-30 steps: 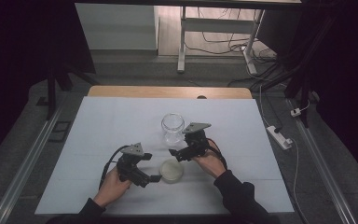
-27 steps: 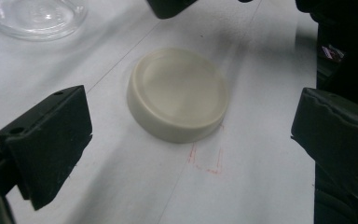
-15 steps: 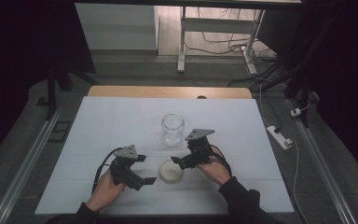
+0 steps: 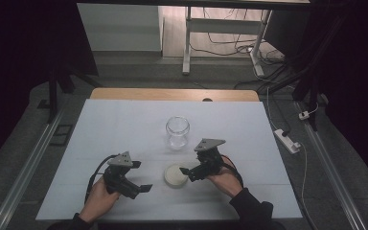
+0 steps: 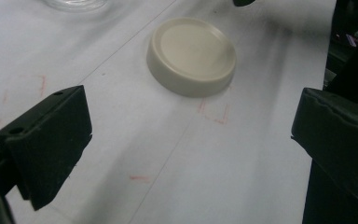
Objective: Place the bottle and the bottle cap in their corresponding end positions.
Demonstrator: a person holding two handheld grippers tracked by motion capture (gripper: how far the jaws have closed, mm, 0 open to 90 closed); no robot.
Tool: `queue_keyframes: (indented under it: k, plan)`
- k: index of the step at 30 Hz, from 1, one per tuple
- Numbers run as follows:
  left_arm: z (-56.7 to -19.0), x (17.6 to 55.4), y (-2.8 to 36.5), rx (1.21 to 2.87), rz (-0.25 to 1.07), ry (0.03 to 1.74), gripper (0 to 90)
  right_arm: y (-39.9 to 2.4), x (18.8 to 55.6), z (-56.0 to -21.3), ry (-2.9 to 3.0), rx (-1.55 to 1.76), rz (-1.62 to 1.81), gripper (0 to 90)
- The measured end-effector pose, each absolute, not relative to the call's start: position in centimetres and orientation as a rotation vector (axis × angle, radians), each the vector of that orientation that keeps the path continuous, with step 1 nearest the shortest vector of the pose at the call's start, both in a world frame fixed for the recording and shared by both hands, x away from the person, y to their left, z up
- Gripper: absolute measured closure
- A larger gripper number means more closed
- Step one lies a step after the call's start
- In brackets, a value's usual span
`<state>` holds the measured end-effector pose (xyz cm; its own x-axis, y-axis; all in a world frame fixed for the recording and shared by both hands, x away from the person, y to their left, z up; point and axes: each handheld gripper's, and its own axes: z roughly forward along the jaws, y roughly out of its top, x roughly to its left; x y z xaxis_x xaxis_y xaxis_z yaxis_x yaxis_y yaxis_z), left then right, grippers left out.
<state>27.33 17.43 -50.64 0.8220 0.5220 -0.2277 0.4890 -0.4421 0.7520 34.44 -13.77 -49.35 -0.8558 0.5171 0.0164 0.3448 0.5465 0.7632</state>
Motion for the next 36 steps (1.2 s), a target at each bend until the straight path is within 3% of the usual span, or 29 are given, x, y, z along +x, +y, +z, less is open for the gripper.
queue_keyframes:
  k: [36]
  plan:
    - [-51.2,23.3,23.2,2.063,0.130,0.943,0.0,-21.3,29.6,-49.3,2.478,0.904,1.143,0.0]
